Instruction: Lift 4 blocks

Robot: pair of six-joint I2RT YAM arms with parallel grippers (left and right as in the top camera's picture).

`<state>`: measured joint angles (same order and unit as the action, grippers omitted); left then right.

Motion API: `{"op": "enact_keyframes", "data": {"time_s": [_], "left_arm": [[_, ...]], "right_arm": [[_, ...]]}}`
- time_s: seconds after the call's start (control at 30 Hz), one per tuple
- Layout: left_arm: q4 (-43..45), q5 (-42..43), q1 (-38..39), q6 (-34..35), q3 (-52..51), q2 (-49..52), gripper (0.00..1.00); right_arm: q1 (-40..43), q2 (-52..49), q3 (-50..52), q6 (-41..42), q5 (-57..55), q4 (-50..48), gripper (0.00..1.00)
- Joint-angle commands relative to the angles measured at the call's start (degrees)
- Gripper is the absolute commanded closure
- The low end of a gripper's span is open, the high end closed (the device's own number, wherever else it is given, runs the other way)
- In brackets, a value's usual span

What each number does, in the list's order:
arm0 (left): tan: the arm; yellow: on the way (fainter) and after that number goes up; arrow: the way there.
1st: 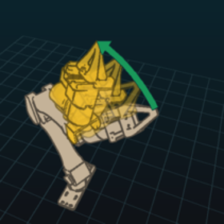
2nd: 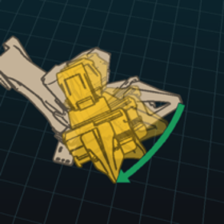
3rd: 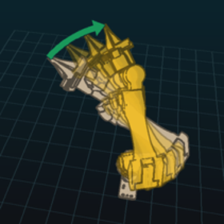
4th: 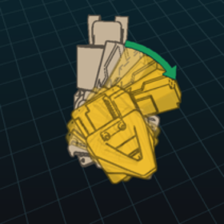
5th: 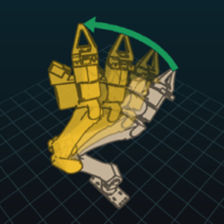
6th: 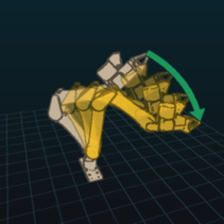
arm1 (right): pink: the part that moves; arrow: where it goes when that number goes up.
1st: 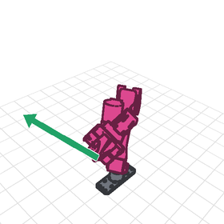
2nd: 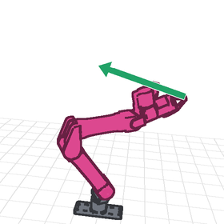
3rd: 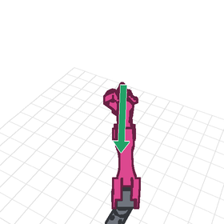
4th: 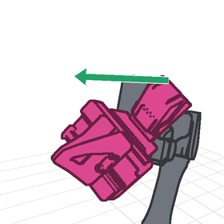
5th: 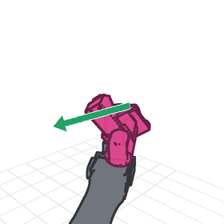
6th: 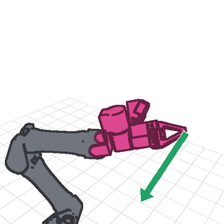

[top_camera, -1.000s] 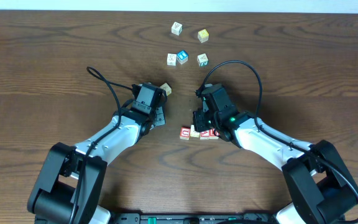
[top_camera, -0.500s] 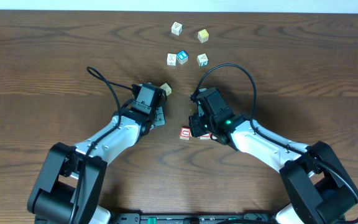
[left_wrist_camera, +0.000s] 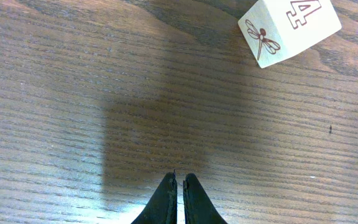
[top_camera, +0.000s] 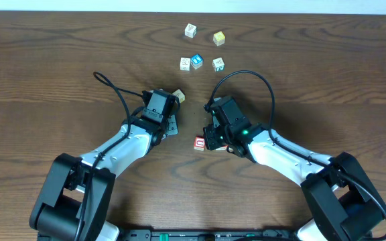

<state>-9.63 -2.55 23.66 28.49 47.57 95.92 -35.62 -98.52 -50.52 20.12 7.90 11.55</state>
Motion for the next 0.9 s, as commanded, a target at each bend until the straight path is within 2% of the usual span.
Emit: {"op": "enact_keyframes", "data": {"time_s": [0.0,0.6,0.73,0.87], "left_arm": [[-0.07,-1.09,-0.24,-0.57,-0.59,0.31,0.93],[-0.11,-1.07,-0.24,-0.59,-0.59,0.31,0.93],[-0.09,-0.28,-0.24,-0.81,-0.59,0.31,0.92],[-0.04,4.68,-0.11,-2.97,-0.59,0.31,0.93]], "right_arm": [[-0.48,-0.22,-0.70,-0.46,0.09,0.20,0.99],[0.68,-0.22,-2.05,-0.46,-3.58,-1.79,0.99],[3.17,-0.15,-5.38,-0.48,-4.46,0.20,0.99],[7.02,0.11,-9.49,-0.50,-5.03,6.10,0.99]]}}
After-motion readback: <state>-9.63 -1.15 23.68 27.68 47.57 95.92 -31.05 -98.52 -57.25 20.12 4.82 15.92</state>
